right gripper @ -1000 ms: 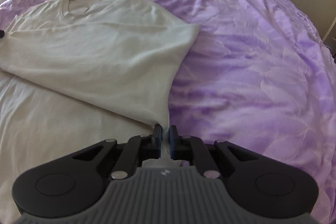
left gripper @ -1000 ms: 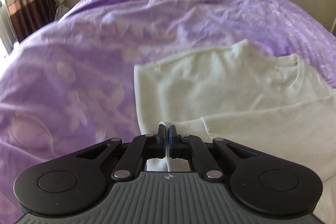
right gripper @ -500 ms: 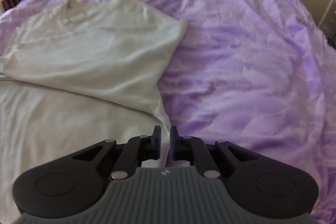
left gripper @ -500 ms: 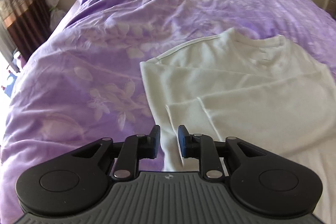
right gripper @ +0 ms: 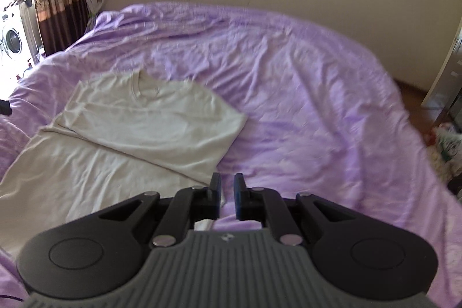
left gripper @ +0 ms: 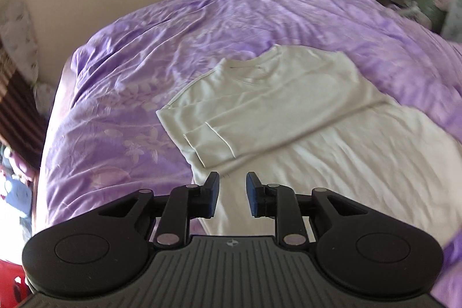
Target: Fold small clothes
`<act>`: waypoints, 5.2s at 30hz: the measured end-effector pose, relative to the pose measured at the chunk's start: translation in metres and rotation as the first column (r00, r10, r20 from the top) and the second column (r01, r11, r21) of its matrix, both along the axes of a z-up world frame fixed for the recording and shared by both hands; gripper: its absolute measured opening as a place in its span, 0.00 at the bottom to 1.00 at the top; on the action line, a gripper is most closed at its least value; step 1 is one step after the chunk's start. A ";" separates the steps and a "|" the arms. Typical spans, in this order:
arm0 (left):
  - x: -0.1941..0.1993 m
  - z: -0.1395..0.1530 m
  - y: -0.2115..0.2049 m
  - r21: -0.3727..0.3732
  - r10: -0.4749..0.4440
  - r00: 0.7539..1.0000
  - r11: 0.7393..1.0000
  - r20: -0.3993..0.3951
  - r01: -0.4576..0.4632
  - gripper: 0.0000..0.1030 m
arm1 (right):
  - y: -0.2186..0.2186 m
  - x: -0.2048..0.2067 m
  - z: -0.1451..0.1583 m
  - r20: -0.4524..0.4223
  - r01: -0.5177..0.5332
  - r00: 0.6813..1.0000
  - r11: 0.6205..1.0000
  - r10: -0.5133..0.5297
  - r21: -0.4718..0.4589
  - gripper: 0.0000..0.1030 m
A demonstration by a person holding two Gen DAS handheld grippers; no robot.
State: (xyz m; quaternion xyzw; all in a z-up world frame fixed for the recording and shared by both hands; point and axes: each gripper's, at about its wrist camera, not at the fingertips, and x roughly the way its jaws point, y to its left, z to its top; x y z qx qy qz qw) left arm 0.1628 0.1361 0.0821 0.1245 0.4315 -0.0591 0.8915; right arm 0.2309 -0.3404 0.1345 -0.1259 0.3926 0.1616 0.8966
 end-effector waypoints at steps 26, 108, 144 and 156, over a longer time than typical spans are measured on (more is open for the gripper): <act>-0.125 -0.057 -0.040 0.126 -0.228 0.953 0.958 -0.202 0.256 0.35 | 0.041 -0.162 -0.126 -0.231 -0.372 0.923 0.868 0.308 -0.330 0.35; -0.197 0.049 -0.081 0.442 -0.275 0.894 0.891 0.354 0.099 0.04 | 0.013 -0.196 -0.018 0.392 -0.300 0.817 0.893 0.422 -0.337 0.00; 0.122 -0.052 -0.015 0.390 0.030 0.976 0.914 0.215 -0.114 0.05 | 0.092 0.136 -0.076 0.267 -0.166 0.945 0.980 0.190 -0.112 0.00; 0.194 -0.157 0.030 0.286 0.130 0.990 0.948 0.055 -0.140 0.05 | 0.141 0.249 -0.219 0.071 -0.135 0.987 0.986 0.142 -0.093 0.00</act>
